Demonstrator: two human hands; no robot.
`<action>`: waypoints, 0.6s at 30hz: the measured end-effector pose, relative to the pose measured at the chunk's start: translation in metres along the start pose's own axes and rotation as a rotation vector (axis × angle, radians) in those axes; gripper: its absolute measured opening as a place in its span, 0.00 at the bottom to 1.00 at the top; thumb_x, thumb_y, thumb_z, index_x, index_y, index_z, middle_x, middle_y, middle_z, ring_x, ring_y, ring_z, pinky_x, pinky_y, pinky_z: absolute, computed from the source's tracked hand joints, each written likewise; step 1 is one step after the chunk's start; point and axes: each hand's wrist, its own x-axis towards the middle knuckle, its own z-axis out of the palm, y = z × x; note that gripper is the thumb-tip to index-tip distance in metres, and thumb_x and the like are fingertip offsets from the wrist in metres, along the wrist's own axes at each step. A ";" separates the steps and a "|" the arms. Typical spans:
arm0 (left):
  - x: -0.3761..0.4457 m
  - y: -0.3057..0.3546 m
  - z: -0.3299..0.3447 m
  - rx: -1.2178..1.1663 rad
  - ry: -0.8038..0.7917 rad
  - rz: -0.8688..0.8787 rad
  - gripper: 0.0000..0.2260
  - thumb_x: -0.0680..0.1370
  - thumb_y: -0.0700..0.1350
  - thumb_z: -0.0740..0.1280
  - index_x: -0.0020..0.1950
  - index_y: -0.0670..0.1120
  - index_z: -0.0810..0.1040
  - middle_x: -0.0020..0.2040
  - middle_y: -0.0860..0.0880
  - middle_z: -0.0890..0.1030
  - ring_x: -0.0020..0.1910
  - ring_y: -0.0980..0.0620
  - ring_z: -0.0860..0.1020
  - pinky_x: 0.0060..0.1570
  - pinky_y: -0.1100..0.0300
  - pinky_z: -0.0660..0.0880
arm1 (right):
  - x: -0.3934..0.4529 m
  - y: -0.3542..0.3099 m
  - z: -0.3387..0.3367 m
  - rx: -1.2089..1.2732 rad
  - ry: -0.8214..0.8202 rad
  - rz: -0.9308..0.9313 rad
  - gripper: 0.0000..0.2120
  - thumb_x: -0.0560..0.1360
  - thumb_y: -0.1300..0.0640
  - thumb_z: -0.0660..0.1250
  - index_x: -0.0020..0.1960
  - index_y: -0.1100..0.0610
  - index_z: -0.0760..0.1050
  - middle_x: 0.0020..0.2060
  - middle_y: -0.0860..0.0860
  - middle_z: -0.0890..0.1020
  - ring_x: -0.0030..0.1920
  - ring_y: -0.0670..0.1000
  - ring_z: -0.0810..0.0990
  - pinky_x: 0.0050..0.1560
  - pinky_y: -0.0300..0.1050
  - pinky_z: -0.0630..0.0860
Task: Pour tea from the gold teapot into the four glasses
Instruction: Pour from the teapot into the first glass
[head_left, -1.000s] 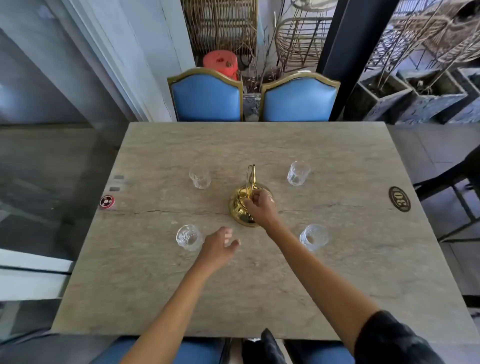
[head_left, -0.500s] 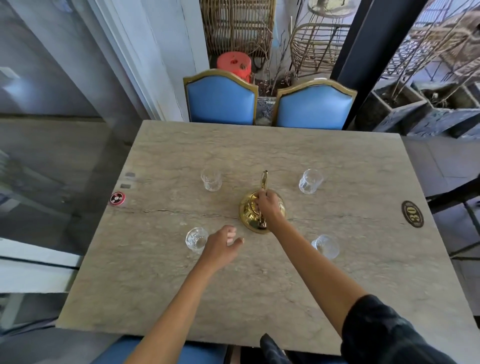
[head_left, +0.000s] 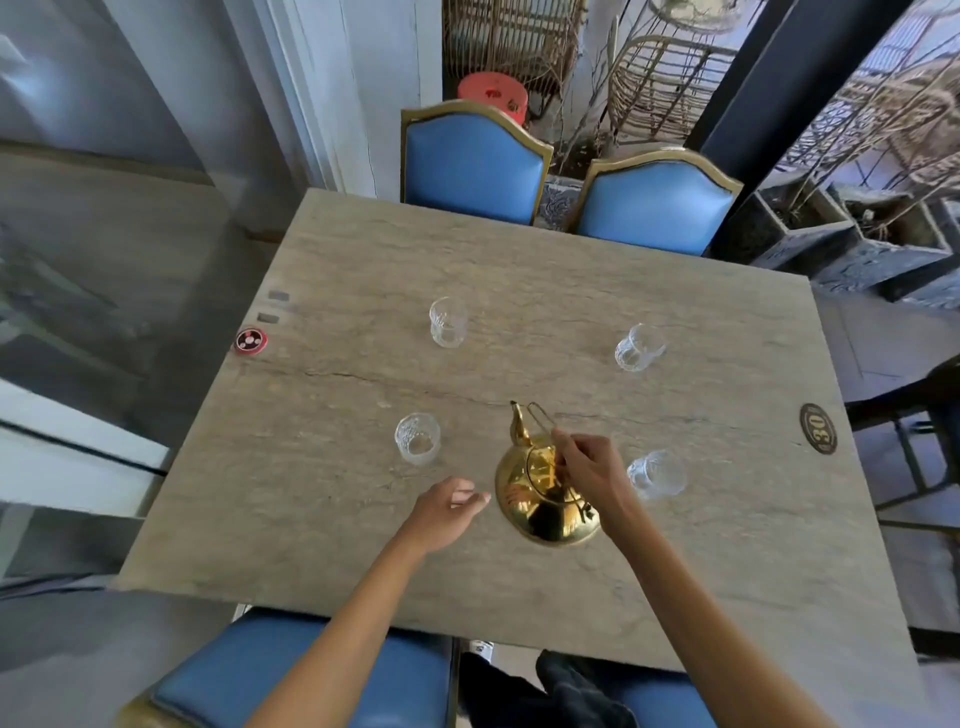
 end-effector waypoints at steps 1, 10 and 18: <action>-0.002 -0.006 0.001 -0.035 -0.017 -0.003 0.25 0.83 0.57 0.69 0.74 0.43 0.77 0.69 0.46 0.82 0.64 0.51 0.81 0.66 0.55 0.77 | -0.011 -0.001 0.001 -0.046 -0.009 0.001 0.25 0.82 0.46 0.65 0.30 0.58 0.74 0.27 0.53 0.74 0.30 0.51 0.71 0.37 0.48 0.68; -0.021 -0.035 0.006 -0.313 -0.120 -0.039 0.52 0.61 0.79 0.74 0.76 0.48 0.72 0.68 0.52 0.81 0.65 0.53 0.80 0.67 0.55 0.76 | -0.077 -0.019 0.033 -0.077 -0.043 -0.025 0.24 0.83 0.47 0.65 0.29 0.54 0.75 0.22 0.46 0.73 0.25 0.47 0.69 0.33 0.45 0.66; -0.024 -0.052 -0.010 -0.560 -0.073 -0.001 0.52 0.55 0.75 0.80 0.74 0.52 0.73 0.63 0.51 0.84 0.61 0.51 0.84 0.61 0.53 0.82 | -0.088 -0.042 0.074 -0.111 -0.064 -0.054 0.27 0.83 0.46 0.64 0.36 0.68 0.74 0.26 0.51 0.72 0.29 0.51 0.68 0.35 0.49 0.64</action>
